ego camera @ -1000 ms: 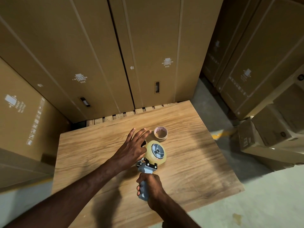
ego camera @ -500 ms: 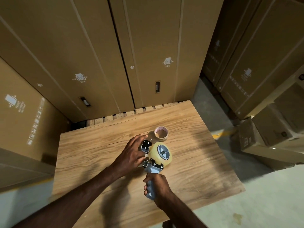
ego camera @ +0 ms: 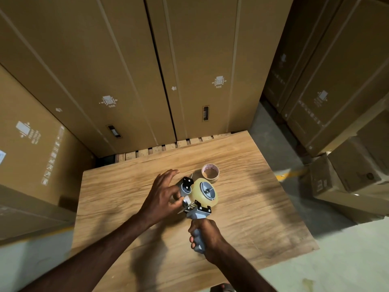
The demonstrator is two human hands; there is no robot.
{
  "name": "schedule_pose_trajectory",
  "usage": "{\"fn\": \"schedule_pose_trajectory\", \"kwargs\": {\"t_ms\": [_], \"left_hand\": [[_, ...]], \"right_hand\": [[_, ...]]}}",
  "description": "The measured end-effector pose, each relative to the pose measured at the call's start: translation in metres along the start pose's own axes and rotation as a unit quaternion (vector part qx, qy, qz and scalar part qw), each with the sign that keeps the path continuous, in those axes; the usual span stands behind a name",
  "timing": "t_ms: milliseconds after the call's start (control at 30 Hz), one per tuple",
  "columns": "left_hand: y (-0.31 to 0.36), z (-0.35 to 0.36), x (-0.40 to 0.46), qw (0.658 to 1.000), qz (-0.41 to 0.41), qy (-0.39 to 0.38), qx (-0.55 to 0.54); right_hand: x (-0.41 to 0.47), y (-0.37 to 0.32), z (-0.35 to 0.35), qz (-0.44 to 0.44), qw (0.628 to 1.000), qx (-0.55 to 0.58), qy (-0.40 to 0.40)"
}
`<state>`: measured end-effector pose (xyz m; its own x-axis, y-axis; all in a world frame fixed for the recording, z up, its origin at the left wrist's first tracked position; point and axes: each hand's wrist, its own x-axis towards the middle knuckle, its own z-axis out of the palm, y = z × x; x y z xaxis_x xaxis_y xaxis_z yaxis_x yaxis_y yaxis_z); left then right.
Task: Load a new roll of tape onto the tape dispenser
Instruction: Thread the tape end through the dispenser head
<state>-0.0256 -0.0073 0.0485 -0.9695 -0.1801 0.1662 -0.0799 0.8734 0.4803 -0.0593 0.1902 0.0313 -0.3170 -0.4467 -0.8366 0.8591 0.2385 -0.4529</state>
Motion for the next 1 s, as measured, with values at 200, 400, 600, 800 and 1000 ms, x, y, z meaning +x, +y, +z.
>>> {"fn": "schedule_pose_trajectory", "kwargs": {"t_ms": [200, 400, 600, 800, 1000], "left_hand": [[-0.006, -0.012, 0.009, 0.977, -0.082, -0.025, 0.194], [0.003, -0.008, 0.005, 0.963, -0.054, -0.050, 0.258], [0.005, -0.005, 0.005, 0.974, -0.021, -0.048, 0.222], [0.001, 0.000, -0.003, 0.988, 0.007, -0.034, 0.152], [-0.003, 0.002, -0.010, 0.997, -0.026, -0.066, 0.006]], "right_hand": [[-0.001, -0.003, -0.002, 0.007, 1.000, -0.002, -0.006], [0.003, -0.003, -0.004, 0.021, 1.000, 0.018, -0.011], [0.002, -0.007, -0.016, 0.030, 0.999, -0.004, -0.017], [0.002, -0.005, -0.022, 0.036, 0.999, -0.020, -0.031], [0.004, 0.001, -0.019, 0.053, 0.998, -0.032, -0.034]]}}
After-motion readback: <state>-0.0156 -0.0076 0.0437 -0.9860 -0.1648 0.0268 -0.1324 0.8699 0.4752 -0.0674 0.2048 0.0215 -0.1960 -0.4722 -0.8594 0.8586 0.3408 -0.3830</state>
